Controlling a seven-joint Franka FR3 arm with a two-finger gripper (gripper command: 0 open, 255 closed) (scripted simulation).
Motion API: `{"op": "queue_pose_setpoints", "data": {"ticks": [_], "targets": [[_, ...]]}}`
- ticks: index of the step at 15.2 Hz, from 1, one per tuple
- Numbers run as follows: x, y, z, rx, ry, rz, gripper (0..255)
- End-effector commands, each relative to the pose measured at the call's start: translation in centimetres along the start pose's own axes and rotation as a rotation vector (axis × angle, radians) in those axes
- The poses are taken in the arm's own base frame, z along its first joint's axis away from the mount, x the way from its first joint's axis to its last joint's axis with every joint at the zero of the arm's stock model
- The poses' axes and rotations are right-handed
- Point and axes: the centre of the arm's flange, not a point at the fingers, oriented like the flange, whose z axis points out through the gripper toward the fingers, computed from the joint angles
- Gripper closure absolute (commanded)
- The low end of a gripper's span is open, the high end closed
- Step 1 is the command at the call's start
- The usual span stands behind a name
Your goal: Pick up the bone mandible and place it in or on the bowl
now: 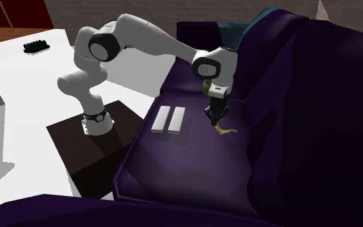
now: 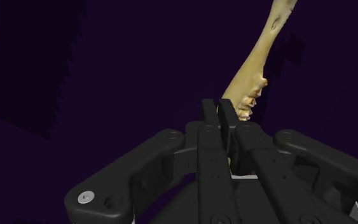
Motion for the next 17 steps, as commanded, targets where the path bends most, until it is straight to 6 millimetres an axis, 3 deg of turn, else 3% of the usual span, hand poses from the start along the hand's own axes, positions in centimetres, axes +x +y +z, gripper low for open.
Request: {"op": "queue_pose_setpoints", "data": {"ticks": [1, 5, 6, 9, 17], "targets": [[0.0, 0.0, 0.0, -0.001, 0.000, 0.000, 255], [0.0, 0.0, 0.0, -0.001, 0.000, 0.000, 255], [0.0, 0.0, 0.0, -0.001, 0.000, 0.000, 0], [2.0, -1.8, -2.1, -0.024, 0.003, -0.018, 0], [2.0, -1.7, 1.9, -0.024, 0.003, -0.018, 0]]}}
